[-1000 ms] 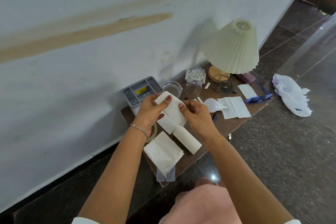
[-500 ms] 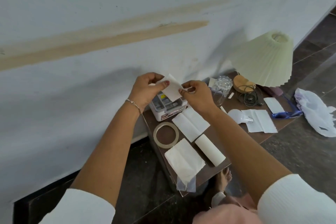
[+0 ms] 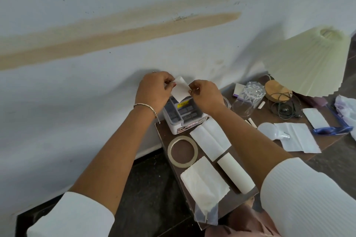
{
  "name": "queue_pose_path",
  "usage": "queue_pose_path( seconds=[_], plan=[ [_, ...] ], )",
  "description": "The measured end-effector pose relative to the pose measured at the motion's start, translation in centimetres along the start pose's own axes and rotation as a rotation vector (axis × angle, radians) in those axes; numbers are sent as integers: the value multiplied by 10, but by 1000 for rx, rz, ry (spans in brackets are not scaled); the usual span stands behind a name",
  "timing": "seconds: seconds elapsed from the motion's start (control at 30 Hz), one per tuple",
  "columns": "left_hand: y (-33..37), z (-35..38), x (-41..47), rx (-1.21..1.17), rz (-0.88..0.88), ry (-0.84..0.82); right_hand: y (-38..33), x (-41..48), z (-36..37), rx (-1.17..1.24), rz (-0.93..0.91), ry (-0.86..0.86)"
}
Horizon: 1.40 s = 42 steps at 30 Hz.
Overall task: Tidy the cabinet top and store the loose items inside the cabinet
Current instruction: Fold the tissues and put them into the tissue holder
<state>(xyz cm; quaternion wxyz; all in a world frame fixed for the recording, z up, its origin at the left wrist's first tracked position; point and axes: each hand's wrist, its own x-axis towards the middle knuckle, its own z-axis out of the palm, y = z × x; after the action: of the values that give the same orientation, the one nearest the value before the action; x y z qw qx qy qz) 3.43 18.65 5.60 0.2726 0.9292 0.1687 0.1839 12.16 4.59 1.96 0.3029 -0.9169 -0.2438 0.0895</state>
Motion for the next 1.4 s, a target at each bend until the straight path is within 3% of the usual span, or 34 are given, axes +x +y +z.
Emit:
queue_pose_path(
  seconds=[0.47,0.77,1.03,1.13,1.27,1.4],
  plan=[
    [3,14,6,163,142,-37,12,17,12,-295,-78,-8],
    [3,30,10,251,114,-187,18,11,9,-121,-20,16],
    [14,24,-25,112,81,-6,32,-35,0,202,42,203],
    [22,34,-44,57,10,-72,51,-65,-4,223,112,268],
    [28,57,-75,-38,42,-192,76,-108,1,202,216,314],
    [25,83,-103,18,21,-324,90,-134,14,-17,182,230]
  ],
)
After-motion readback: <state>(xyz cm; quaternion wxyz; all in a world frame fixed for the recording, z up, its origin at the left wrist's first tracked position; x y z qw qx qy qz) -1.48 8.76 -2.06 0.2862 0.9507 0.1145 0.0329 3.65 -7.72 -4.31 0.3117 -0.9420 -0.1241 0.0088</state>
